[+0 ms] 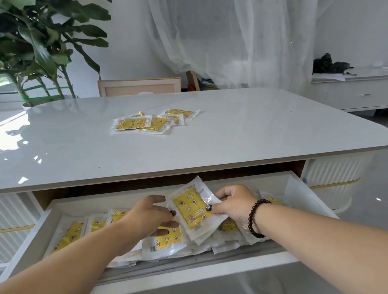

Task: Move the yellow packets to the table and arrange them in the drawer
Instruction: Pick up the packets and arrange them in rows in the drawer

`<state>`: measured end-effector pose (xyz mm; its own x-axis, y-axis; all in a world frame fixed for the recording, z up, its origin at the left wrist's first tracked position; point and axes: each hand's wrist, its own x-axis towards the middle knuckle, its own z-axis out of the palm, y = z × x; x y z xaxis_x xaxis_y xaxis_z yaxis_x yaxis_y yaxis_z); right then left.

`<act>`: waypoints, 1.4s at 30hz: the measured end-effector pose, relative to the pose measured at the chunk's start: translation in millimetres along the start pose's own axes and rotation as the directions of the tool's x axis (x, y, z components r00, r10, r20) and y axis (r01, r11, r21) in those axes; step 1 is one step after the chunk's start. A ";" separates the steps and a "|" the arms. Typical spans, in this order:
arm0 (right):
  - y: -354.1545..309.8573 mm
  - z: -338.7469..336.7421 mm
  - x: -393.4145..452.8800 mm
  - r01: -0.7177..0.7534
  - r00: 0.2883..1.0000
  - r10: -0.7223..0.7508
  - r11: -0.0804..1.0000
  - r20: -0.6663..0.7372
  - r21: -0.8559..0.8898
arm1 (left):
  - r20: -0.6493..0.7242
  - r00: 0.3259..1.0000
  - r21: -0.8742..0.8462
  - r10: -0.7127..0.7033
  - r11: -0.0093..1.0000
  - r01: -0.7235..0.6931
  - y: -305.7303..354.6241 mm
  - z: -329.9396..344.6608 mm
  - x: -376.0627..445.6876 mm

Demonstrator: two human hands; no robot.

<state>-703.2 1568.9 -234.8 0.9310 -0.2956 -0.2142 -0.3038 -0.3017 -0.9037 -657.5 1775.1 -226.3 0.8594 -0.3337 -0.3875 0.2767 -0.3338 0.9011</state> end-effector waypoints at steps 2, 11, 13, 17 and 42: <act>-1.2 -0.5 0.5 0.014 1.000 -0.014 1.000 -0.028 0.015 | -0.006 1.000 0.003 0.007 1.000 -0.007 0.6 -0.8 0.3; -15.7 13.7 -11.1 0.034 0.998 -0.029 0.995 0.048 -0.095 | -0.019 1.000 0.034 0.006 0.999 -0.005 -1.3 -6.6 5.0; -23.1 26.1 -10.8 0.013 0.998 0.002 0.969 0.057 -0.247 | -0.093 0.996 0.090 0.005 0.996 0.003 -3.6 -10.2 8.4; -40.6 59.0 -6.0 -0.016 0.998 0.037 0.910 0.042 -0.414 | -0.253 0.967 0.249 0.029 0.968 0.036 -6.2 -23.3 14.4; -46.2 99.0 -16.6 0.247 0.968 -0.182 0.548 0.174 -0.800 | -0.278 0.956 0.798 0.091 0.575 0.178 -2.1 -40.8 -11.9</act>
<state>-684.6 1677.4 -226.2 0.9915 -0.0733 -0.1079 -0.0986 -0.9628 -0.2514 -650.7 1815.7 -215.6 0.9665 -0.1039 -0.2347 -0.0313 -0.9553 0.2940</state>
